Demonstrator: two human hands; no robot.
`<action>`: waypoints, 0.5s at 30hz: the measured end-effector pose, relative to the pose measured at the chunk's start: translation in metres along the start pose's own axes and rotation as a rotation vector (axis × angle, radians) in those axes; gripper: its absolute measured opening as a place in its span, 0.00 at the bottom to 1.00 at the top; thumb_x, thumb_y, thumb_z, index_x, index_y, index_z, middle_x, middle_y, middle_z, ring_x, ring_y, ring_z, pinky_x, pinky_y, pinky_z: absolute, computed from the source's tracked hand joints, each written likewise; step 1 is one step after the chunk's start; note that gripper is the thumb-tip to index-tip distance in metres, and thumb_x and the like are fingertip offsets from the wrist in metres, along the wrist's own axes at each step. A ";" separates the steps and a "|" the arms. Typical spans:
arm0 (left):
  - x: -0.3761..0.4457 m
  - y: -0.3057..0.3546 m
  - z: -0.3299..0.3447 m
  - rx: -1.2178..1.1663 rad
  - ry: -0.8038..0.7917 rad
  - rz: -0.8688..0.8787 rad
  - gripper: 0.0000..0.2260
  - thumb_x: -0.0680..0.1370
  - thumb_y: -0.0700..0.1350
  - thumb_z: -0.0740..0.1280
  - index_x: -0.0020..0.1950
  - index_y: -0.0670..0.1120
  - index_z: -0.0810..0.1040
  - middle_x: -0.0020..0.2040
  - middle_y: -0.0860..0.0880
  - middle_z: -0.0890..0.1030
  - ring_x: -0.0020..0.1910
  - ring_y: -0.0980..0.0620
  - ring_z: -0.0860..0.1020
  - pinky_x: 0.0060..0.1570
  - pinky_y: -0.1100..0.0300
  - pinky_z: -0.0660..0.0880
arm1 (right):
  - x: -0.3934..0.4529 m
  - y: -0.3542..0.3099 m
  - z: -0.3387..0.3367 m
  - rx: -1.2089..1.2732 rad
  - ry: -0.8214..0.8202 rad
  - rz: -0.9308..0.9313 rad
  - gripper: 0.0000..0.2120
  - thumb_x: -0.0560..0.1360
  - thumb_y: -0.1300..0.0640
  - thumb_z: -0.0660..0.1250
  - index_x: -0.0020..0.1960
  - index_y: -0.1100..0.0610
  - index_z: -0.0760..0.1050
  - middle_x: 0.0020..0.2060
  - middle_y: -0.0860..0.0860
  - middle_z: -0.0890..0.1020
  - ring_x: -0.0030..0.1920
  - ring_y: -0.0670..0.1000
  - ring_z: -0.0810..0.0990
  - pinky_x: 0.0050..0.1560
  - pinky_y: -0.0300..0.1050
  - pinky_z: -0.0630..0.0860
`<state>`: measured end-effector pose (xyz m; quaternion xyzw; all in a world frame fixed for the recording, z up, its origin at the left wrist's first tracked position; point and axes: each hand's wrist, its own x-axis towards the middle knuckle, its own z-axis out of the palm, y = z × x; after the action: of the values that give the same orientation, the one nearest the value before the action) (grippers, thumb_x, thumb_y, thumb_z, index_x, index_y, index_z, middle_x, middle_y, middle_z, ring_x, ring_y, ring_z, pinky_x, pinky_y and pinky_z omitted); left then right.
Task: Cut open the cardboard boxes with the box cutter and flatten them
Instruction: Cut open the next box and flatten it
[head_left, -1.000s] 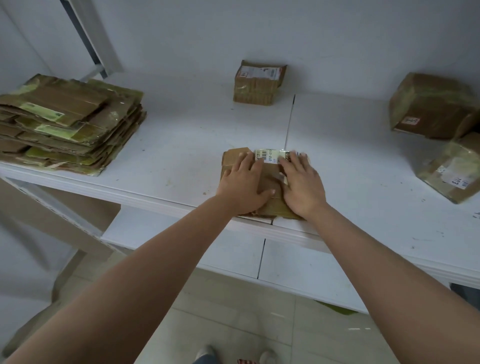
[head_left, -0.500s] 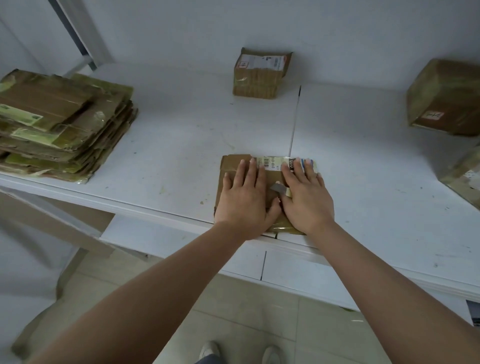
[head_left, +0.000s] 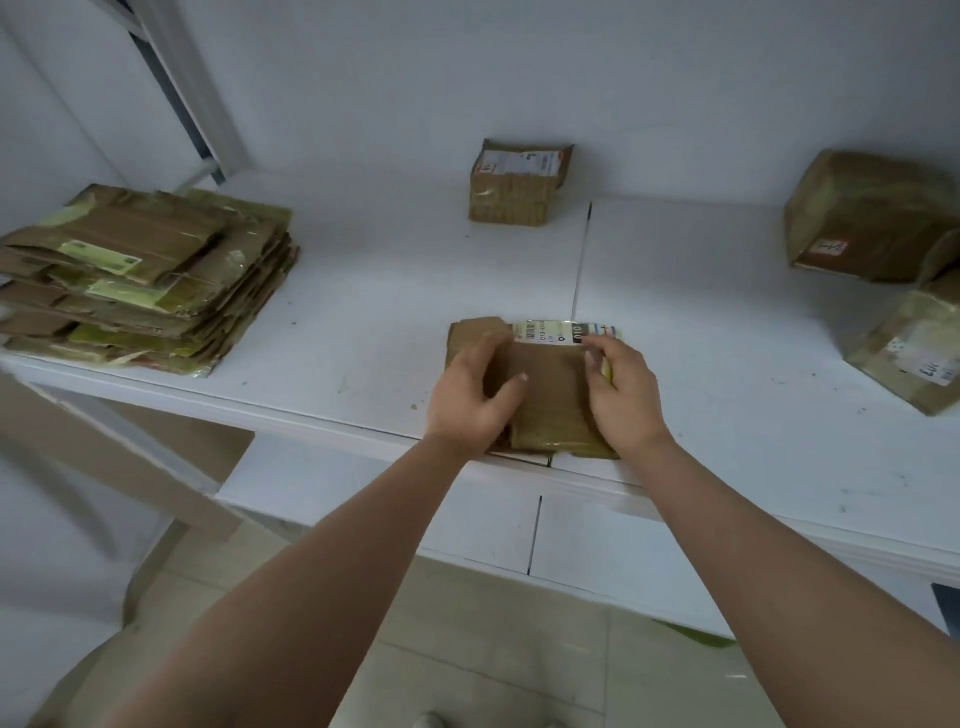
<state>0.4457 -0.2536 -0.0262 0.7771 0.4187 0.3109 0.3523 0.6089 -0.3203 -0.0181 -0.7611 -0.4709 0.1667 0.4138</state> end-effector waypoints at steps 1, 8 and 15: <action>0.000 0.003 -0.006 -0.209 0.050 -0.079 0.24 0.70 0.56 0.62 0.64 0.49 0.75 0.58 0.50 0.80 0.58 0.51 0.77 0.56 0.57 0.73 | -0.001 -0.003 -0.004 0.070 0.021 0.038 0.14 0.82 0.56 0.56 0.64 0.58 0.73 0.61 0.54 0.76 0.63 0.53 0.72 0.53 0.32 0.62; 0.002 0.025 -0.035 -0.232 0.196 -0.202 0.19 0.73 0.55 0.66 0.61 0.50 0.77 0.57 0.54 0.79 0.58 0.56 0.76 0.55 0.63 0.72 | -0.003 0.001 -0.020 -0.029 0.192 0.080 0.13 0.81 0.58 0.55 0.62 0.56 0.73 0.55 0.57 0.77 0.56 0.56 0.74 0.47 0.43 0.68; -0.019 0.018 -0.029 0.329 0.084 -0.367 0.36 0.74 0.64 0.64 0.73 0.42 0.63 0.71 0.44 0.67 0.71 0.45 0.63 0.69 0.47 0.62 | -0.010 -0.008 -0.027 -0.349 0.062 0.260 0.17 0.80 0.47 0.53 0.64 0.53 0.70 0.59 0.55 0.74 0.57 0.60 0.76 0.46 0.46 0.66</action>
<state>0.4222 -0.2685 0.0006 0.7214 0.6120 0.2014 0.2538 0.6170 -0.3395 0.0027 -0.8803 -0.3776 0.1112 0.2649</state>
